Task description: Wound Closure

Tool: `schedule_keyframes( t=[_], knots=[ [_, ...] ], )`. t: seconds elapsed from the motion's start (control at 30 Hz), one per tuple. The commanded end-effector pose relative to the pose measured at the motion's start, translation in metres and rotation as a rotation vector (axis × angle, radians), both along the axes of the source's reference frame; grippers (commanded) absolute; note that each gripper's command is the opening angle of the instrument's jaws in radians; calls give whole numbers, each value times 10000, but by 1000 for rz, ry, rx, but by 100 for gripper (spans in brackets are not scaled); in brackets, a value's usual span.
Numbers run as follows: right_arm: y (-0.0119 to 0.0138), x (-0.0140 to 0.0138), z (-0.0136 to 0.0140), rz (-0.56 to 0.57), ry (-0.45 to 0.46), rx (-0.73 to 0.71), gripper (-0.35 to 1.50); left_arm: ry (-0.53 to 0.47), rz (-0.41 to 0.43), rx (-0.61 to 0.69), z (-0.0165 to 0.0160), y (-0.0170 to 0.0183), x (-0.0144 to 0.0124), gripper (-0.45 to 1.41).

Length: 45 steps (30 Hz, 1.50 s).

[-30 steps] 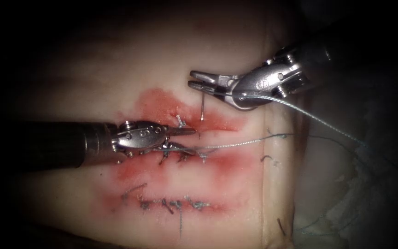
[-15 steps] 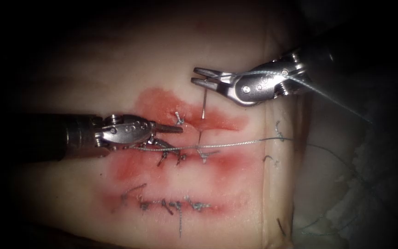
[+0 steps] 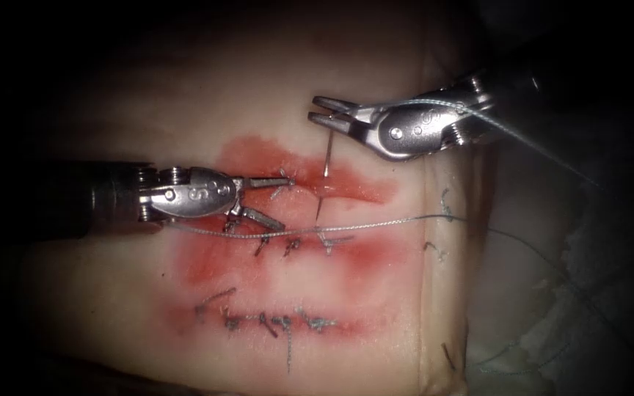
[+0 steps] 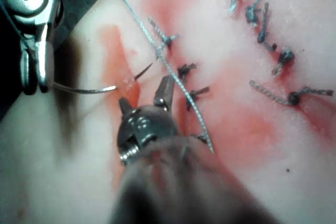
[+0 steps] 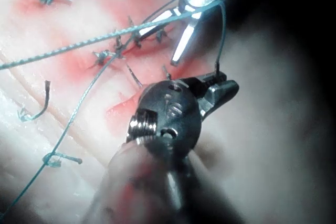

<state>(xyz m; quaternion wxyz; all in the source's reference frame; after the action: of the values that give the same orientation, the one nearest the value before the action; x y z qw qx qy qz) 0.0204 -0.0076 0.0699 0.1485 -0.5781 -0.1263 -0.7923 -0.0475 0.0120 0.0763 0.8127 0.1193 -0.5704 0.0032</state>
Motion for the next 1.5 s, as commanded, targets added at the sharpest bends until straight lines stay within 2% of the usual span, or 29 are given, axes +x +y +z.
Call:
schedule_keyframes(
  t=[0.03,0.1,0.23,0.37,0.5,0.6,0.73,0.83,1.1,1.17,1.2,1.4,1.47,1.5],
  knots=[
    [0,8,4,1,2,8,-35,-9,9,-22,-2,5,-8,62],
    [0,8,4,1,2,8,-35,-16,18,-44,-8,7,-8,64],
    [0,8,5,16,26,59,-35,-41,58,-161,-20,12,-14,81],
    [2,7,6,52,61,141,-35,-79,112,-321,-16,9,-15,74],
    [8,6,6,73,63,157,-35,-95,142,-404,-16,7,-16,71],
    [16,4,3,104,55,166,-35,-96,145,-416,-14,6,-16,66],
    [17,2,7,161,85,255,-35,-94,143,-417,-13,6,-19,66],
    [7,3,20,135,90,352,-35,-105,160,-433,-14,6,-20,67],
    [5,4,23,173,144,473,-35,-125,174,-459,-15,8,-22,67],
    [5,3,23,191,165,519,-35,-152,190,-490,-15,8,-25,61],
    [6,4,23,203,180,549,-35,-185,218,-555,-15,6,-28,44],
    [5,3,25,208,203,596,-35,-220,268,-615,-9,-1,-35,39],
    [5,3,25,210,206,601,-35,-222,274,-623,-5,-4,-37,27],
    [5,3,25,210,206,601,-35,-222,274,-623,-5,-4,-37,27]
  ],
)
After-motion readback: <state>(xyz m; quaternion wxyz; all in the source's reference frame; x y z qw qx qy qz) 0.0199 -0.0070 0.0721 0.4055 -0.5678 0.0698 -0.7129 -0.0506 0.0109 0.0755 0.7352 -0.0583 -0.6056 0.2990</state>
